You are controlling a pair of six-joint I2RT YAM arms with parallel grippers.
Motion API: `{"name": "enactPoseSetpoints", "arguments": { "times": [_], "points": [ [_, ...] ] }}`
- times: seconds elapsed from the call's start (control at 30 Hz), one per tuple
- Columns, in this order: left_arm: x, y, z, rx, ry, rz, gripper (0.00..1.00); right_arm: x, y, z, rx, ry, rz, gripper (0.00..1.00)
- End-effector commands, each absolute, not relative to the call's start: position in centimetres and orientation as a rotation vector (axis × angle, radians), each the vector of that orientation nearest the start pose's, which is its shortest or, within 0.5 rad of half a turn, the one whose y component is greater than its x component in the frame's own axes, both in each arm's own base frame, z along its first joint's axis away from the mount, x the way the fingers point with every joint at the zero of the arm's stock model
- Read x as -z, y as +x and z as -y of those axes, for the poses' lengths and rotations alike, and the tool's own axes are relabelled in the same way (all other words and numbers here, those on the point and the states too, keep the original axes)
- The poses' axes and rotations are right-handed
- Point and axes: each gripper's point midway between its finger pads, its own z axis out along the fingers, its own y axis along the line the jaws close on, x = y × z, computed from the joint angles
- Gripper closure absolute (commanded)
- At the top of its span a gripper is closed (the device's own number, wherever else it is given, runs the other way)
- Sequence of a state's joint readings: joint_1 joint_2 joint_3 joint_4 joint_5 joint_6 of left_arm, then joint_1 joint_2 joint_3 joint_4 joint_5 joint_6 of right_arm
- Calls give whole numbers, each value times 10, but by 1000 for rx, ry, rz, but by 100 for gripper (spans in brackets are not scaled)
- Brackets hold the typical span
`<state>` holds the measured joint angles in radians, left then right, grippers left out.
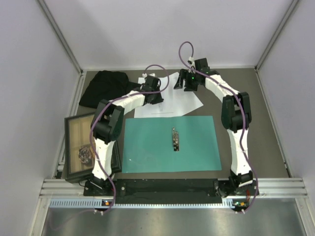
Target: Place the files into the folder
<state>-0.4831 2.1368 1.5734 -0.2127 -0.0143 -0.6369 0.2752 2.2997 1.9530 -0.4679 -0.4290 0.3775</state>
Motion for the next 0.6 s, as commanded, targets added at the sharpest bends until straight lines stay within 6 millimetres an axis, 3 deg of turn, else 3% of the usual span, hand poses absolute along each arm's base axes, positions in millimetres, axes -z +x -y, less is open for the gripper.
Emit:
{"name": "enactPoseSetpoints", "arguments": {
  "times": [0.0,0.23,0.57],
  "points": [
    [-49,485,270,450,-169,-2417,78,-119,552,-271,-850,-159,-2303,26],
    [-19,474,255,402,-226,-2493,80,-87,559,-280,-761,-165,-2344,24],
    [-7,465,249,420,-256,-2519,81,-51,549,-292,-697,-182,-2427,21]
  ]
}}
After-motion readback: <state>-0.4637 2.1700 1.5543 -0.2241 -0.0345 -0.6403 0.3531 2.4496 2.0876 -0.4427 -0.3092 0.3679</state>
